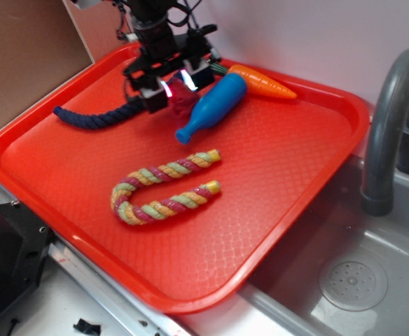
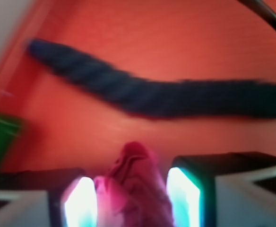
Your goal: Grab the red paper.
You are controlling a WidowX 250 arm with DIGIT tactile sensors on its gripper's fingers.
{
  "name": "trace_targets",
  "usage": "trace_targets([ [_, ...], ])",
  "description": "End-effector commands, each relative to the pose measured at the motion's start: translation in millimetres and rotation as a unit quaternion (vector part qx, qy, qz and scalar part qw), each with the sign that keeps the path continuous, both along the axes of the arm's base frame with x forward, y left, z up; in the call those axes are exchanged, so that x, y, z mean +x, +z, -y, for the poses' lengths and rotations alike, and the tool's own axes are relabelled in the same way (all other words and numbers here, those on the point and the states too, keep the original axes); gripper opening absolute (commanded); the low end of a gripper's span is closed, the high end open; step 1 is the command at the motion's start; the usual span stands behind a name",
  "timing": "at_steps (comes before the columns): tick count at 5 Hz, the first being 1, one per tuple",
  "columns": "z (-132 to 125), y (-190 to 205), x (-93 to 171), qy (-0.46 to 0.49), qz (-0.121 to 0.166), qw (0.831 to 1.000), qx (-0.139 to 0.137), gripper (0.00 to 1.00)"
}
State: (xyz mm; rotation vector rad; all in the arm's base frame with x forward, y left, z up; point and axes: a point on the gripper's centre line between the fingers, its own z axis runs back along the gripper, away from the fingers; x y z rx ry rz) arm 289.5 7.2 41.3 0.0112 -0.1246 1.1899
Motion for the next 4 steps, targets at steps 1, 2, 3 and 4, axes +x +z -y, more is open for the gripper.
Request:
trace_targets([
  [1, -9.5, 110.1, -24.2, -0.234, 0.0, 0.97, -0.06, 0.0],
  [2, -1.6, 149.4, -48.6, -0.353, -0.012, 0.933, -0.072, 0.0],
  [3, 2.1, 179.8, -72.9, -0.399, 0.001, 0.915, -0.066, 0.0],
  [4, 3.8, 185.1, -86.9, -0.386, 0.021, 0.921, -0.05, 0.0],
])
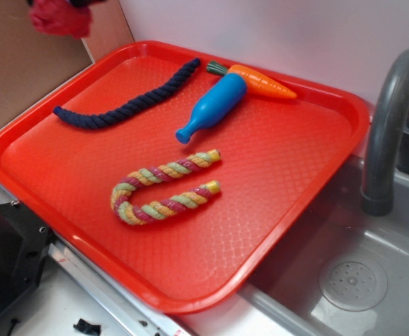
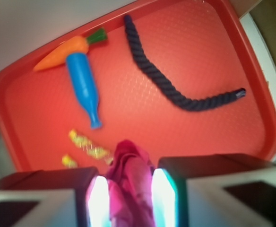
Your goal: Grab the red paper.
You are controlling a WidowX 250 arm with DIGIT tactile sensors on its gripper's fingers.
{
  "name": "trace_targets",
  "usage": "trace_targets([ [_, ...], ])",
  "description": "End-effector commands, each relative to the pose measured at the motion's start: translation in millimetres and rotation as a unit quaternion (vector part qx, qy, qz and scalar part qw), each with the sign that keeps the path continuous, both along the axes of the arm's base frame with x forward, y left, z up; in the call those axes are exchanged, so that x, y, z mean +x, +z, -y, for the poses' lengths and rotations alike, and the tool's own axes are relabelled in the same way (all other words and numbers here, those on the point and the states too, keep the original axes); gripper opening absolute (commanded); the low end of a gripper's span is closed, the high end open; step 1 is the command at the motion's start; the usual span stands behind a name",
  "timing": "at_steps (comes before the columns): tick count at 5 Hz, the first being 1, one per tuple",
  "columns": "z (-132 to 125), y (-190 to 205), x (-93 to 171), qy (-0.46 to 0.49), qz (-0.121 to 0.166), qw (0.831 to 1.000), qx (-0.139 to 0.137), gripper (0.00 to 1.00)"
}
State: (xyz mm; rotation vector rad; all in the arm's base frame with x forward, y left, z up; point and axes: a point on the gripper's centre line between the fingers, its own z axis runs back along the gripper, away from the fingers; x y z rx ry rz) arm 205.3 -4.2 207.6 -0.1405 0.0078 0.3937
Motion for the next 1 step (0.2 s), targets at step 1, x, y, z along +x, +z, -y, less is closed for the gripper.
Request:
trace_targets([
  [1, -12.8, 16.9, -3.0, 0.033, 0.055, 0.998, 0.022, 0.0],
])
